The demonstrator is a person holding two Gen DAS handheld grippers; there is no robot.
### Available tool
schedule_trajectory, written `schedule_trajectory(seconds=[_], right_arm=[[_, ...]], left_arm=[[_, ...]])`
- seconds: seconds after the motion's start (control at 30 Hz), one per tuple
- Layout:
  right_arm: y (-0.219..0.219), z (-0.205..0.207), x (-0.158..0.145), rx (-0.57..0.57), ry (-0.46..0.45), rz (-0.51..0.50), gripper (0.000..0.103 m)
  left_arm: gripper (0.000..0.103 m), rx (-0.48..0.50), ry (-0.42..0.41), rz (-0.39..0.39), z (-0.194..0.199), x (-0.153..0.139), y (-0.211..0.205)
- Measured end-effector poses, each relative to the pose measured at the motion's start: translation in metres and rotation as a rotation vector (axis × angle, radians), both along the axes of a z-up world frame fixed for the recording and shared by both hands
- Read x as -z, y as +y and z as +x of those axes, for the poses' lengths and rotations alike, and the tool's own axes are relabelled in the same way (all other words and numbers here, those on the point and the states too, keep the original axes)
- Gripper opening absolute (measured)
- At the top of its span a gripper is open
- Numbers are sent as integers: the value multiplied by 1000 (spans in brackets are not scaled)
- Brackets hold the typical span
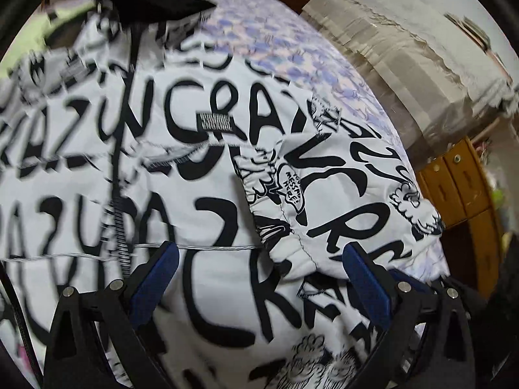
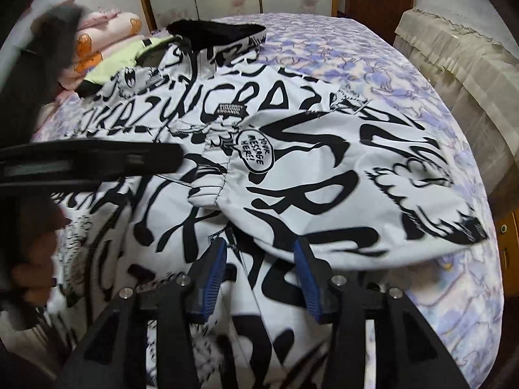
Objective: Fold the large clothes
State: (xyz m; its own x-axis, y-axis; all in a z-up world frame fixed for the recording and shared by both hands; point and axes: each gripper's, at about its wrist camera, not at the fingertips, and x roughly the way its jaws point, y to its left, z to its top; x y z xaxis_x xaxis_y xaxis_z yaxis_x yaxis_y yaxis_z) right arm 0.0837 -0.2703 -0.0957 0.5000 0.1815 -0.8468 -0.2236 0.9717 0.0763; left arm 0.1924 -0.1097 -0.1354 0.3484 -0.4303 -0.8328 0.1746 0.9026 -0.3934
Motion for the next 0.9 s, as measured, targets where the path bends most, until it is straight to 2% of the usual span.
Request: schedule_trajectory(seconds=[0.03, 0.13, 0.27, 0.3, 0.33, 0.37, 0.43, 0.5, 0.57, 0.7, 0.8, 0.9], right_arm=[[-2, -3, 0, 6, 3, 13, 44], [-8, -6, -2, 19, 15, 48, 44], [-11, -11, 1, 39, 21, 76, 44], [-12, -11, 3, 47, 27, 85, 44], [-13, -11, 5, 55, 33, 95, 44], [-13, -10, 8, 61, 45, 108, 44], [-15, -8, 12, 72, 65, 110, 44], [-17, -7, 12, 83, 67, 108, 44], [-23, -8, 9, 103, 55, 106, 44], [-41, -5, 3, 178, 28, 113, 44], [-57, -1, 0, 243, 22, 124, 44], [-69, -1, -2, 279, 15, 136, 43]], left_arm=[[94, -7, 29, -25, 6, 8, -1], [89, -11, 110, -73, 19, 31, -7], [85, 5, 130, -66, 27, 44, -20], [71, 17, 127, -59, 29, 45, -25], [41, 35, 133, -64, 32, 45, -30], [27, 60, 159, -91, 35, 47, -37], [20, 66, 194, -71, 43, 47, -46], [13, 90, 140, -43, 48, 30, -57], [12, 106, 66, -26, 54, 1, -64], [11, 98, -105, -45, 68, -74, -65], [10, 78, -224, -44, 72, -126, -51], [10, 30, -352, -3, 70, -165, -24]])
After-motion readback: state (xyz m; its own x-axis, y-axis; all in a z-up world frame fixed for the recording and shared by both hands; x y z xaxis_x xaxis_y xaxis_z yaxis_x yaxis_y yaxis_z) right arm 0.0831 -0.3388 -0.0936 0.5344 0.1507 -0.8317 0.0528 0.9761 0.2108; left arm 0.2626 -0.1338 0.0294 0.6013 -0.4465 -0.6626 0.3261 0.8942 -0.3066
